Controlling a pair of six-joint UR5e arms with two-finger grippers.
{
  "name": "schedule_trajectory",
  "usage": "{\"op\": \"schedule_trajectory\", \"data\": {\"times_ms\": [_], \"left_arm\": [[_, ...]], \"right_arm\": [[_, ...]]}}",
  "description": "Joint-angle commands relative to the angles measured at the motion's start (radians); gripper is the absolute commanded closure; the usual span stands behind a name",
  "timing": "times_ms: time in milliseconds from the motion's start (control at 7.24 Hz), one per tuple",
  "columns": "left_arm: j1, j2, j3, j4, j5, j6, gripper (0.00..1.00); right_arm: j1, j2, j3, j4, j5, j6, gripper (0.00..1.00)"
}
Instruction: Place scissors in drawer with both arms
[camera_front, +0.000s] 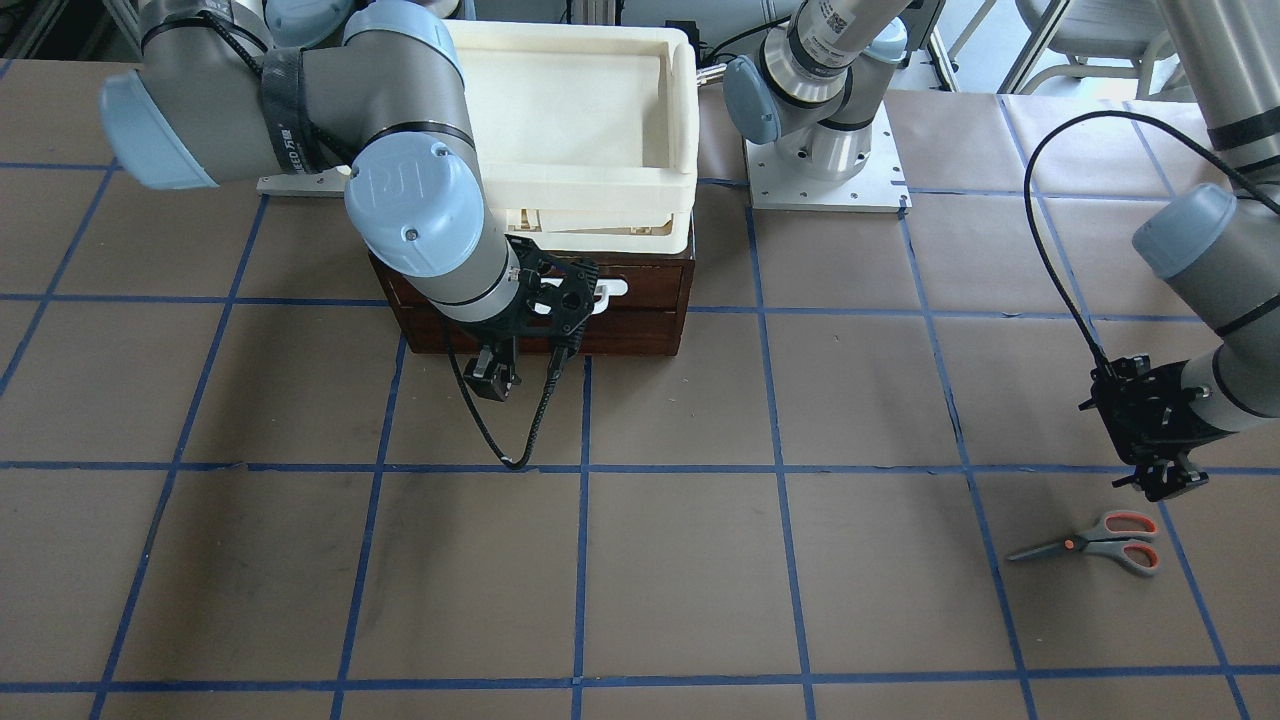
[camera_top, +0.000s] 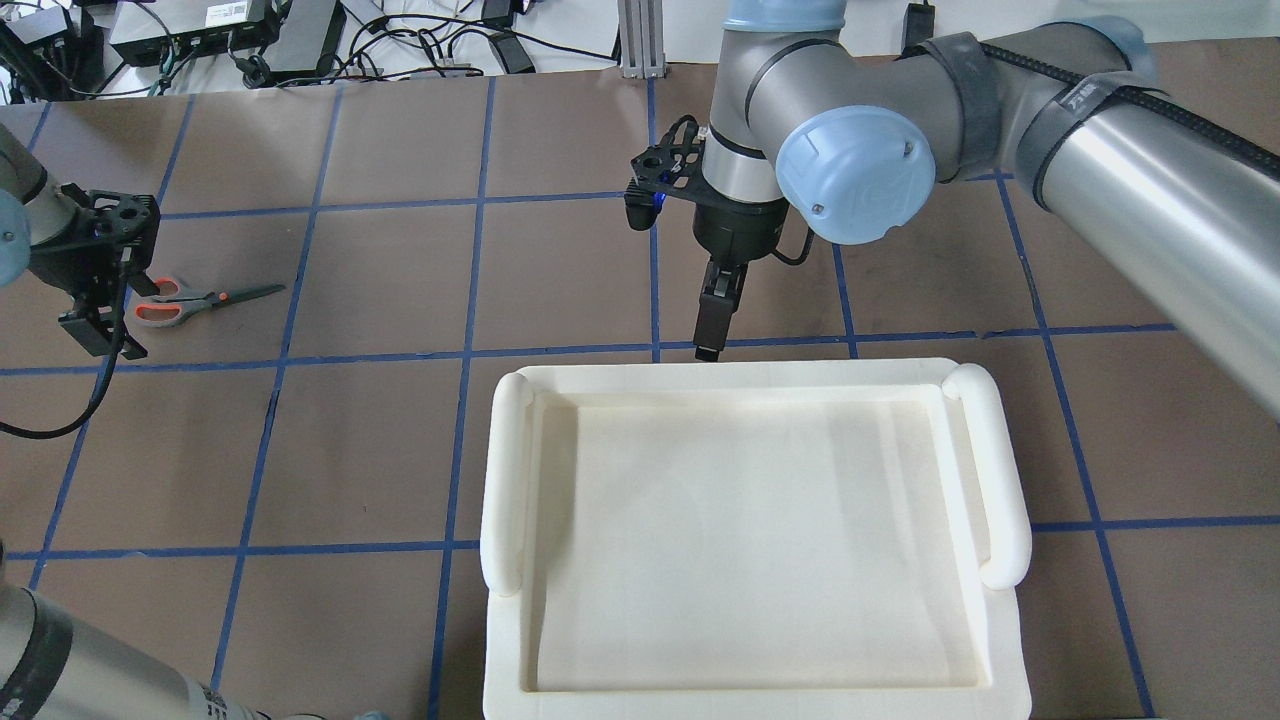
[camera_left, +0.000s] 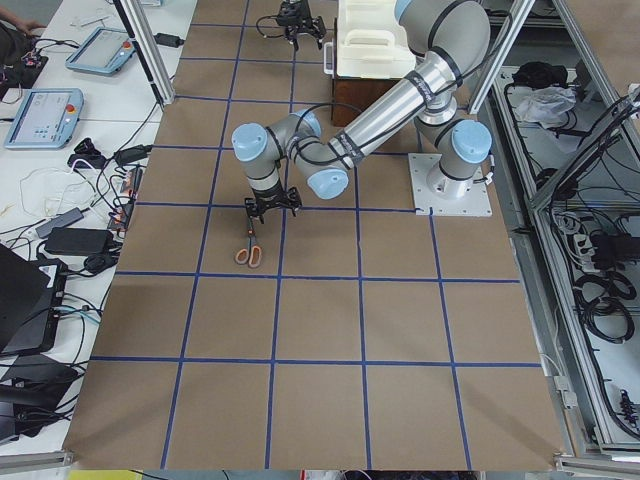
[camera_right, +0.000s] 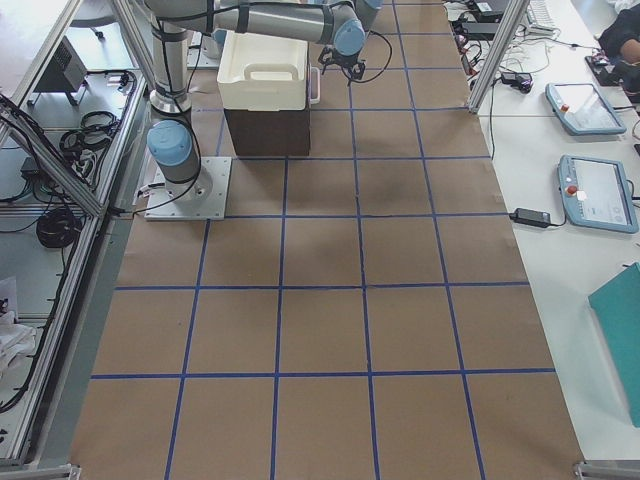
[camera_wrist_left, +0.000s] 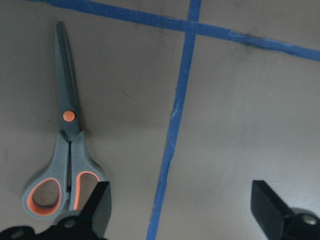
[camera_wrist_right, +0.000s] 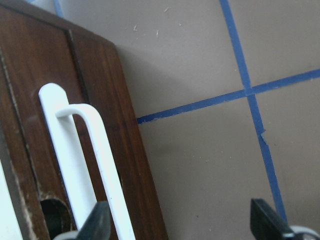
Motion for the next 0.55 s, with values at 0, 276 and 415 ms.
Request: {"op": "schedule_trajectory", "data": {"times_ms": [0,276,415], "left_arm": [[0.002,-0.051,0.002,0.042,-0.023,0.102,0.00],[0.002,-0.101,0.051,0.120,-0.105,0.125,0.03],[0.002,-0.143,0.105,0.120,-0.107,0.127,0.03]], "right_arm": [[0.001,0.020,0.000,0.006,-0.031,-0.184,0.00],[0.046,0.020,0.001,0.034,-0.040,-0.172,0.00],[0.054,0.023,0.001,0.041,-0.067,-0.172,0.00]]}}
